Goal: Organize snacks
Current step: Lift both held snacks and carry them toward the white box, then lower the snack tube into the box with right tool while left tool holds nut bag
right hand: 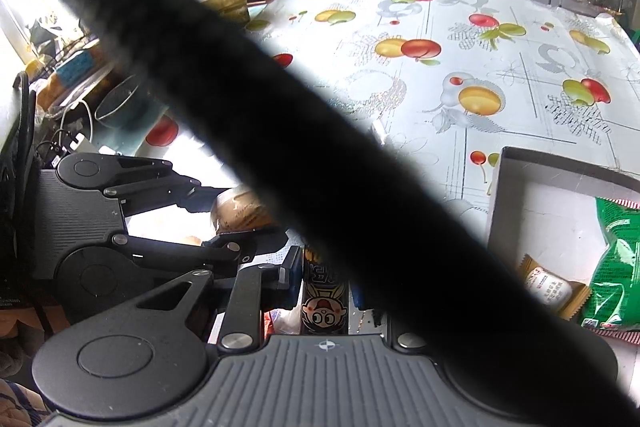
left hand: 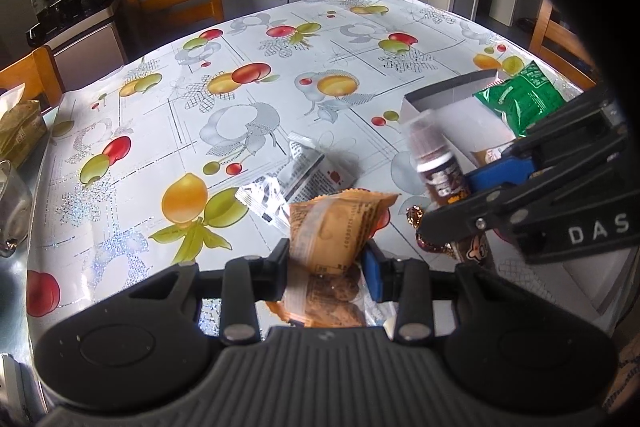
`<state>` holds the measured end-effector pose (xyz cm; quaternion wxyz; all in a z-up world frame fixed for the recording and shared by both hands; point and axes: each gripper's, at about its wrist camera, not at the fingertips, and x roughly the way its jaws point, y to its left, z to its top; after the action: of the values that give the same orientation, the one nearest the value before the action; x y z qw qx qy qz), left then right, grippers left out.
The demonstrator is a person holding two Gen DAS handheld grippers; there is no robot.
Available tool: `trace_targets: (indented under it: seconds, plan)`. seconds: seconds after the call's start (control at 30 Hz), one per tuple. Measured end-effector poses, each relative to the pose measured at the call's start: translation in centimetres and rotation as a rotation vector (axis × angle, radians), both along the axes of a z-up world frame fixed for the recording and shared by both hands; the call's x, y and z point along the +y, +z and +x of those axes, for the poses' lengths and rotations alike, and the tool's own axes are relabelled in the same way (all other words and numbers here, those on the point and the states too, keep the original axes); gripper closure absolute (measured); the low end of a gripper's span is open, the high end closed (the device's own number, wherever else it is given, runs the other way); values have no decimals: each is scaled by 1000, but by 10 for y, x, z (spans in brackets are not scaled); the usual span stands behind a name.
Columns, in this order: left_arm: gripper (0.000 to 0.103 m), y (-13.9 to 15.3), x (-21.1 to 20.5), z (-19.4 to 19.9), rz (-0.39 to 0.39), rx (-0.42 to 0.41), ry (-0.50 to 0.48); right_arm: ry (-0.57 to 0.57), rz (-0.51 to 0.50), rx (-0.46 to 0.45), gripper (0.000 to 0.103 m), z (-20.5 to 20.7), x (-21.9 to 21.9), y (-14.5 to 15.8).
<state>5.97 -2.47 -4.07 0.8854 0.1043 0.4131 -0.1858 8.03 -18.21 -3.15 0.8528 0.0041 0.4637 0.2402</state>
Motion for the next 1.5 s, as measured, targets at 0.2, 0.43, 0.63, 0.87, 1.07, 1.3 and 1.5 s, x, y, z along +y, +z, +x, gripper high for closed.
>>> trace_targets:
  seconds: [0.2, 0.43, 0.63, 0.87, 1.07, 1.3, 1.5]
  plan:
    - [68, 1, -2, 0, 5, 0, 17, 7, 10, -9, 77, 1, -3, 4]
    - [68, 3, -4, 2, 11, -5, 31, 12, 23, -16, 77, 2, -6, 7]
    - [68, 5, -5, 3, 7, -12, 43, 15, 30, -30, 77, 3, -9, 13]
    - [68, 10, -11, 4, -1, -21, 34, -3, 39, -57, 77, 2, -18, 25]
    - [68, 13, -24, 4, -7, -28, 8, -35, 37, -65, 77, 2, -33, 29]
    - [68, 16, -40, 5, -15, -31, -27, -69, 34, -76, 77, -2, -50, 34]
    - [68, 16, -56, 7, -16, -30, -53, -96, 32, -78, 77, -8, -64, 35]
